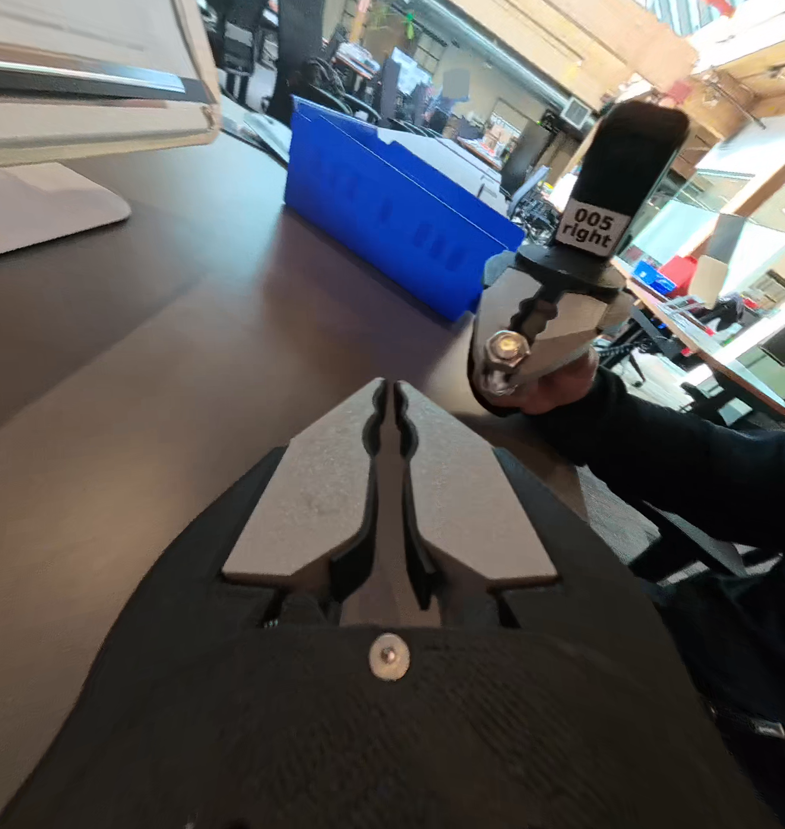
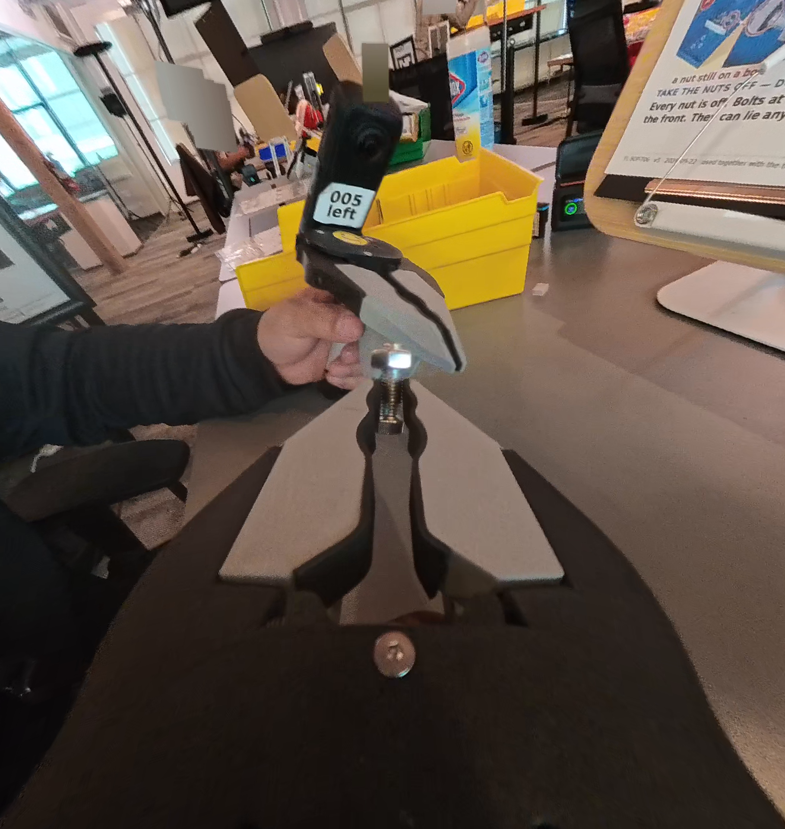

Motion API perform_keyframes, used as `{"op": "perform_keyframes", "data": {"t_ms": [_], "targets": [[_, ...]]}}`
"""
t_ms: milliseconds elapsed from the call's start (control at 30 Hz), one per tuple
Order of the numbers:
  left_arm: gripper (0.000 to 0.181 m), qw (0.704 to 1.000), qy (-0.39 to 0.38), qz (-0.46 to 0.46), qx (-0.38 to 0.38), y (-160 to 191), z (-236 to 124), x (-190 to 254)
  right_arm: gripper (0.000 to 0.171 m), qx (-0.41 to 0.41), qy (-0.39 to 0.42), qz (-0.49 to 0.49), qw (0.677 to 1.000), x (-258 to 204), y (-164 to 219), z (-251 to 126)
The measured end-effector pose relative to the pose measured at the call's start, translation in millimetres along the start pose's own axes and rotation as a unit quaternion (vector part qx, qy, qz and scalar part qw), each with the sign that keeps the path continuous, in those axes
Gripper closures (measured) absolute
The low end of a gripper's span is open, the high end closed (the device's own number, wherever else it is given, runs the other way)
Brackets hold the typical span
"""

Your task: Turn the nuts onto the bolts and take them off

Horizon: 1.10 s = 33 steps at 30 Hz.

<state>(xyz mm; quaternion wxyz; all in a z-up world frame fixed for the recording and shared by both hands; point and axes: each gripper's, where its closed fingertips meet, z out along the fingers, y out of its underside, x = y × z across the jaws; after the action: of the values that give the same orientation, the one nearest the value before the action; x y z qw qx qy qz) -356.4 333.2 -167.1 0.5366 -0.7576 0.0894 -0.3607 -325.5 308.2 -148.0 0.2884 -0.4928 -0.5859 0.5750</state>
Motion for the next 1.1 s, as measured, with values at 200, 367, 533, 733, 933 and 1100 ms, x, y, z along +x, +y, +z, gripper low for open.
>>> {"op": "perform_keyframes", "data": {"t_ms": [200, 367, 533, 733, 933, 1100], "targets": [[0.165, 1.000, 0.005, 0.011, -0.009, 3, 2, 5, 0.166, 0.011, 0.020, 0.006, 1.000, 8, -3, -6], [0.164, 0.999, -0.001, 0.028, -0.024, 7, 4, 7, 0.165, 0.033, 0.049, -0.012, 0.998, 3, -24, -22], [0.164, 1.000, 0.001, 0.024, -0.018, 5, 4, 8, 0.166, 0.089, 0.214, -0.100, 0.968, 18, -105, -108], [0.164, 0.999, -0.008, 0.035, -0.035, 10, 7, 8, 0.165, -0.085, 0.422, 0.022, 0.903, 137, -48, -213], [0.164, 0.999, -0.013, 0.028, -0.034, 10, 6, 5, 0.165, -0.170, 0.570, 0.077, 0.800, 193, 16, -306], [0.164, 0.999, -0.017, 0.027, -0.037, 11, 7, 4, 0.165, -0.218, 0.505, 0.177, 0.816, 197, 69, -297]]}}
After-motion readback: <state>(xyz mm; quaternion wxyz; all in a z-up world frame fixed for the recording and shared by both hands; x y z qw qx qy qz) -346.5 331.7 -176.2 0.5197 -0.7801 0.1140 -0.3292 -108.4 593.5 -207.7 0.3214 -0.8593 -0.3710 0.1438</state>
